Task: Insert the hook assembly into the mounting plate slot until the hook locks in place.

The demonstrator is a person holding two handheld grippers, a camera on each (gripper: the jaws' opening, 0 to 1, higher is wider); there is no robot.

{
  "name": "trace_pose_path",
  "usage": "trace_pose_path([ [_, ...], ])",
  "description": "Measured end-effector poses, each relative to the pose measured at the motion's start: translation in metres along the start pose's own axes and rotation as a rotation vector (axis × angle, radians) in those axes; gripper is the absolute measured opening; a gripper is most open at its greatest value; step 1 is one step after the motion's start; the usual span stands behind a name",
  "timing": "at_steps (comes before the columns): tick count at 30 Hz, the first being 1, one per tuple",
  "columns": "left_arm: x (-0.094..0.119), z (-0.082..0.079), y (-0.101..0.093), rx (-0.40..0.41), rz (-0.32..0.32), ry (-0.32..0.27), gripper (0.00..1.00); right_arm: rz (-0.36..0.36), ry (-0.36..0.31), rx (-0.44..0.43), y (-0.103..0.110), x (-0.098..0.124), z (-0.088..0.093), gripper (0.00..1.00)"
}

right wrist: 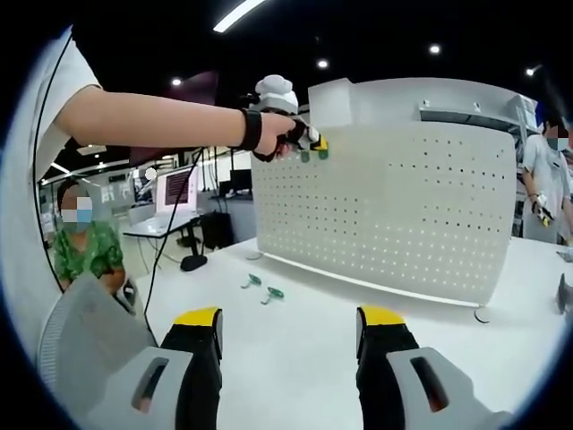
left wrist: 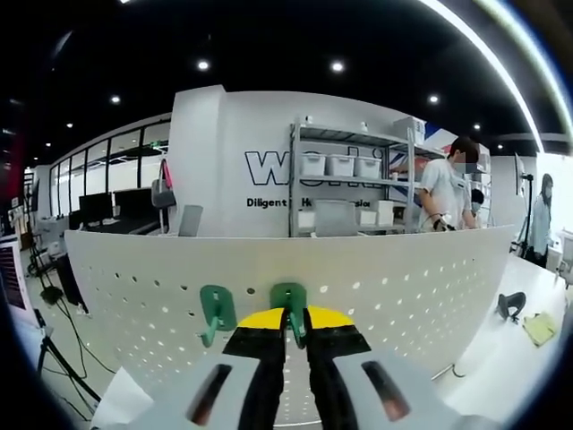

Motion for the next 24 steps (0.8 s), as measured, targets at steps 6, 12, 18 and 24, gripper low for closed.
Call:
trace_pose_path([
  [6, 0.001, -0.005, 0.003, -0.014, 0.000, -0.023, 0.06, -0.002, 0.001, 0.005, 0.001, -0.001, 0.000, 0.61],
  [12, -0.001, -0.001, 0.003, -0.020, 0.004, -0.006, 0.07, 0.000, -0.001, 0.007, 0.001, -0.001, -0.001, 0.61],
  [18, 0.002, -0.011, 0.002, -0.059, -0.001, -0.052, 0.06, 0.001, 0.005, 0.003, 0.000, -0.001, 0.000, 0.61],
  [24, 0.000, -0.012, 0.001, -0.056, 0.014, -0.059, 0.05, -0.001, 0.007, 0.004, 0.001, -0.001, 0.001, 0.61],
])
Point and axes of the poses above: the point that each gripper's makers call its tool centre point, and the gripper's own axes: x roughly backward along the fingers, y roughly to its left, z roughly out of its underside, the point moved 6 cm from there along x, roughly backward along the fingers, and after that the axes turned 12 degrees about -x, right-handed, at the moved point
